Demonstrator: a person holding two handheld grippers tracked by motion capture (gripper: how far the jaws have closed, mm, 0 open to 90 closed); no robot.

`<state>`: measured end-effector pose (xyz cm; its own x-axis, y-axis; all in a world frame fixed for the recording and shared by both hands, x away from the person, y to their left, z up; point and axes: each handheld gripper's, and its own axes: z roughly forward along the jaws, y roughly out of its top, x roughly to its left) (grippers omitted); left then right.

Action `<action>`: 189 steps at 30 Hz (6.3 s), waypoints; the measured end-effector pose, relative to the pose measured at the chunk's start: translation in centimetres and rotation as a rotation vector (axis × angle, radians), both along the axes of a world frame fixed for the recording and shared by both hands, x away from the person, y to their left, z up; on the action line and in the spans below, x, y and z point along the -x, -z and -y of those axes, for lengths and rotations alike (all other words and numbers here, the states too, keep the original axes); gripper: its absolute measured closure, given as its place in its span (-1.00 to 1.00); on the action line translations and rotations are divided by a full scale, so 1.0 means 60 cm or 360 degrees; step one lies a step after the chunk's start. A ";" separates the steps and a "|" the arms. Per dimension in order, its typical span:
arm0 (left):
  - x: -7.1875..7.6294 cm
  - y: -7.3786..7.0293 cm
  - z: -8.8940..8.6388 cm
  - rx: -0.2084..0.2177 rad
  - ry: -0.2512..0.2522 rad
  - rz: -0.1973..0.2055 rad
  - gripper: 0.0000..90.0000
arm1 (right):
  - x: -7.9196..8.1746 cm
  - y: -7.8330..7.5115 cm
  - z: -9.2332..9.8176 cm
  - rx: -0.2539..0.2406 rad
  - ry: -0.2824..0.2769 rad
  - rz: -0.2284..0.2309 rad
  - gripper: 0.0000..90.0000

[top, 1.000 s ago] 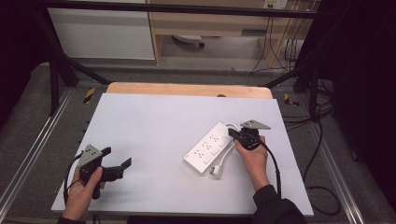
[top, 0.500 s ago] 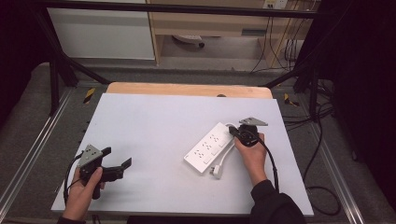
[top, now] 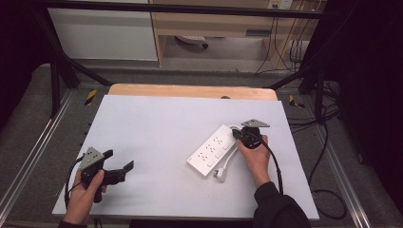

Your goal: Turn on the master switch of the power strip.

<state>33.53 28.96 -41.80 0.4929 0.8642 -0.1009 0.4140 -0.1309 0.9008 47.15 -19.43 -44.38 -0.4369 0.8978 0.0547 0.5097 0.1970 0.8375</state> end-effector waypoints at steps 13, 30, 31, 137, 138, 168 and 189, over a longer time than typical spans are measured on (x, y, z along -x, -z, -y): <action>0.000 0.000 0.000 -0.0002 0.0001 -0.0002 -0.87 | 0.002 0.002 -0.002 0.0025 -0.0010 0.0000 1.00; 0.000 0.000 0.002 -0.0009 0.0008 -0.0006 -0.87 | 0.000 0.002 -0.001 0.0015 -0.0005 -0.0027 1.00; 0.000 0.001 0.002 -0.0010 0.0008 -0.0004 -0.87 | 0.000 0.002 -0.001 0.0015 -0.0005 -0.0027 1.00; -0.001 0.002 0.002 -0.0025 0.0001 -0.0015 -0.87 | 0.017 -0.057 0.007 -0.0121 0.0006 0.0100 0.76; -0.001 0.002 0.002 -0.0024 0.0002 -0.0016 -0.87 | 0.017 -0.058 0.007 -0.0120 0.0000 0.0103 0.75; 0.000 0.002 0.003 -0.0025 0.0004 -0.0020 -0.87 | 0.021 -0.092 -0.002 -0.0151 0.0002 0.0175 -0.22; 0.000 0.002 0.002 -0.0023 -0.0003 -0.0015 -0.87 | 0.042 -0.128 0.012 -0.0163 0.0010 0.0185 -0.89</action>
<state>33.54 28.82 -41.91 0.4906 0.8664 -0.0930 0.4228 -0.1434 0.8948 44.62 -20.16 -36.70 -0.4403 0.8928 0.0952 0.4089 0.1049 0.9065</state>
